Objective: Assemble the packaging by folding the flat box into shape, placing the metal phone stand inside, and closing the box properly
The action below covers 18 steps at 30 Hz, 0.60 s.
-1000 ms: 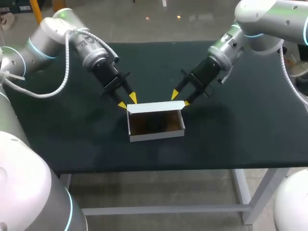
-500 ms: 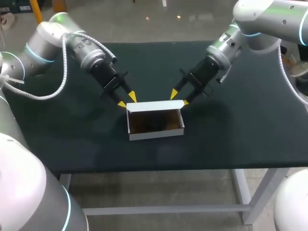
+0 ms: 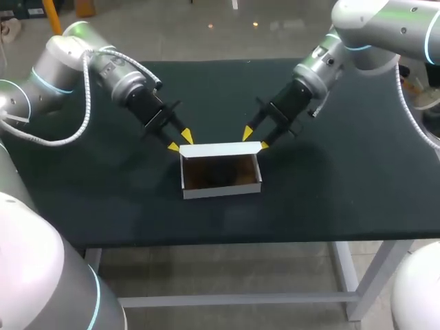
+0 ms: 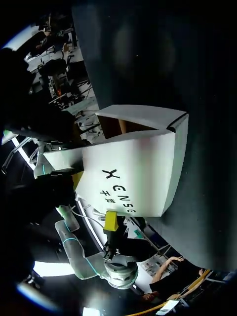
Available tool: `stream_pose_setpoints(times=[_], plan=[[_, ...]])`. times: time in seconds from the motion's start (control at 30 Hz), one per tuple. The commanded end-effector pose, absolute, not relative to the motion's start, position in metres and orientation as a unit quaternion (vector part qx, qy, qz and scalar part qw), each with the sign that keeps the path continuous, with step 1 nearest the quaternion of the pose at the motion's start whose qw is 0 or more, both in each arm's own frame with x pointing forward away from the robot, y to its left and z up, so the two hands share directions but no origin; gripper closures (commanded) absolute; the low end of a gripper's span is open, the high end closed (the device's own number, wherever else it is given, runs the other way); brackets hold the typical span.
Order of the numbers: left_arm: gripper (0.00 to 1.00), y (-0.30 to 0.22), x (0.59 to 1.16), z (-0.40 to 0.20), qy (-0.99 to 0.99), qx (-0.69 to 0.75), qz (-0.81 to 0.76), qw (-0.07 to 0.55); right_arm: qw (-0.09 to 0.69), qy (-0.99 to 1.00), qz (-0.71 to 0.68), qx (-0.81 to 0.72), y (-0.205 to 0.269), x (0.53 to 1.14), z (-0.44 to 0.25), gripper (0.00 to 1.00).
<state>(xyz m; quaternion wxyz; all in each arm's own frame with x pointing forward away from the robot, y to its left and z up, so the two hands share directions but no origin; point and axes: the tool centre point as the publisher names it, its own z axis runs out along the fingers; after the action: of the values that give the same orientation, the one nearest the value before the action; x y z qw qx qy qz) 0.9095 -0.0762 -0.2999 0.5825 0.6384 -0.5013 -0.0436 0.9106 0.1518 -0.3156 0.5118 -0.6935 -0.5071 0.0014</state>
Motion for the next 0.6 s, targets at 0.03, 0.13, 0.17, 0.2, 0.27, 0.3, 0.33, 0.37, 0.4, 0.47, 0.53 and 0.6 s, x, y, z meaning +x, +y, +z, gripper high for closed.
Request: stream_pose_setpoints(times=[0.03,0.13,0.17,0.2,0.27,0.3,0.33,0.37,0.4,0.47,0.53,0.6], plan=[[0.75,-0.0788,0.905,-0.3004,-0.497,0.642,-0.036,0.583,0.514,-0.508,0.005,-0.691,0.1561,0.9143,-0.3162,0.59],[0.75,-0.0789,0.9052,-0.3,-0.497,0.642,-0.033,0.583,0.514,-0.508,0.005,-0.691,0.1562,0.9144,-0.3163,0.59],[0.75,-0.0793,0.9052,-0.2997,-0.498,0.642,-0.033,0.583,0.514,-0.508,0.005,-0.691,0.1563,0.9145,-0.3164,0.59],[0.75,-0.0793,0.9053,-0.2996,-0.498,0.641,-0.033,0.583,0.514,-0.508,0.005,-0.691,0.1563,0.9145,-0.3164,0.59],[0.75,-0.0795,0.9053,-0.2996,-0.499,0.641,-0.033,0.582,0.514,-0.508,0.005,-0.691,0.1563,0.9146,-0.3165,0.59],[0.75,-0.0796,0.9054,-0.2996,-0.499,0.641,-0.033,0.582,0.514,-0.508,0.005,-0.691,0.1562,0.9146,-0.3166,0.59],[0.75,-0.0797,0.9053,-0.2996,-0.5,0.641,-0.033,0.582,0.514,-0.508,0.005,-0.691,0.156,0.9146,-0.3169,0.58],[0.74,-0.0799,0.905,-0.2997,-0.5,0.641,-0.033,0.581,0.514,-0.507,0.005,-0.691,0.1557,0.9145,-0.3171,0.59],[0.74,-0.0802,0.9048,-0.3001,-0.501,0.641,-0.034,0.581,0.514,-0.507,0.005,-0.691,0.1555,0.9144,-0.3174,0.58],[0.73,-0.0804,0.9044,-0.301,-0.501,0.64,-0.034,0.581,0.515,-0.507,0.005,-0.691,0.1552,0.9141,-0.3184,0.58],[0.74,-0.0805,0.904,-0.3016,-0.502,0.64,-0.034,0.581,0.515,-0.508,0.005,-0.69,0.1553,0.9134,-0.3191,0.58],[0.74,-0.081,0.9031,-0.3022,-0.503,0.639,-0.034,0.581,0.515,-0.509,0.005,-0.69,0.1552,0.9123,-0.3195,0.58]])
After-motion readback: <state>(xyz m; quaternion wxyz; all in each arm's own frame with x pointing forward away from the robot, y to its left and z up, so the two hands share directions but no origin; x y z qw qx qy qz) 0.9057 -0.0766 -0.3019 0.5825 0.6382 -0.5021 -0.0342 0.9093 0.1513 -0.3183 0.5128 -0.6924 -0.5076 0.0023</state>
